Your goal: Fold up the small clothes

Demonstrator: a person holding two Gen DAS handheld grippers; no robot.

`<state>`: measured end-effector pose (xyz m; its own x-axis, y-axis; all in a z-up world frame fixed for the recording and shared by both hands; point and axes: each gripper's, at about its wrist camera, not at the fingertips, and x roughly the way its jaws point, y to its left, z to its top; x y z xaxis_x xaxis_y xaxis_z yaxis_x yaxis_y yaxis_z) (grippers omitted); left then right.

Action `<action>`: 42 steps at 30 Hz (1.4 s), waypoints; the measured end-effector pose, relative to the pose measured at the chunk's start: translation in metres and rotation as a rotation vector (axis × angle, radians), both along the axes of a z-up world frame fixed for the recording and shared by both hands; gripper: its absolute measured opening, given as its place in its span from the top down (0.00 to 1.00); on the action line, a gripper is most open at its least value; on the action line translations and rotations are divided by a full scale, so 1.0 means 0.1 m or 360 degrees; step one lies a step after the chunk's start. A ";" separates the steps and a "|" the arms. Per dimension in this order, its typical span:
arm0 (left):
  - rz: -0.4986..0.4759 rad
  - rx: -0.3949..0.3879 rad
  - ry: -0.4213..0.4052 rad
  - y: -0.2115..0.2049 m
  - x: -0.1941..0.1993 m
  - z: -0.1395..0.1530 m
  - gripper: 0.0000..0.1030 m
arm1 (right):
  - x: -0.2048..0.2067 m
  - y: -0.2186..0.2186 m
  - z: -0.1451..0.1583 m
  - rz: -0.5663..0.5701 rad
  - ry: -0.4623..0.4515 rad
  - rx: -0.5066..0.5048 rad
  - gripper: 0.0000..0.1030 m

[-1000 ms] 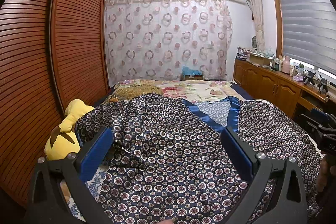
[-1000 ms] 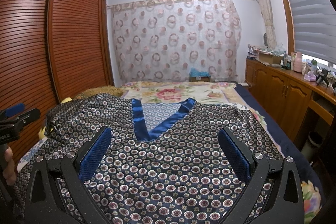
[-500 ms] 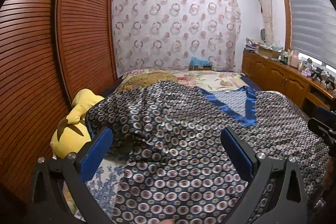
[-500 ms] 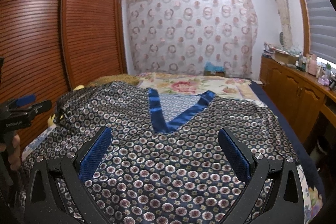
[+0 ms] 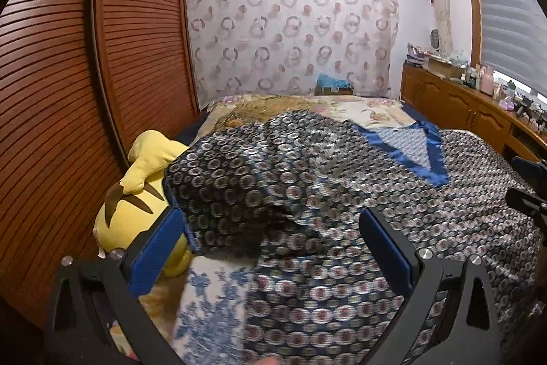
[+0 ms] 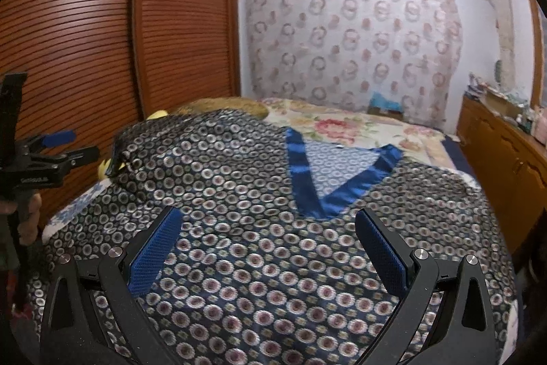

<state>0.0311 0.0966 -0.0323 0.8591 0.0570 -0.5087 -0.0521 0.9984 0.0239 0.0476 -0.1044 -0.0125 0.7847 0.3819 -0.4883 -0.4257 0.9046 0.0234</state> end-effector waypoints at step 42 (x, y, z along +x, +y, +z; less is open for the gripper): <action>-0.0063 -0.0642 0.0233 1.46 0.96 -0.50 0.88 | 0.30 0.75 -0.36 0.0321 0.0184 -0.0229 0.00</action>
<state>0.1276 0.2426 -0.0825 0.7738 -0.2029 -0.6000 -0.0388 0.9303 -0.3647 0.0777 -0.0292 -0.0484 0.6355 0.4453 -0.6308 -0.5998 0.7991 -0.0402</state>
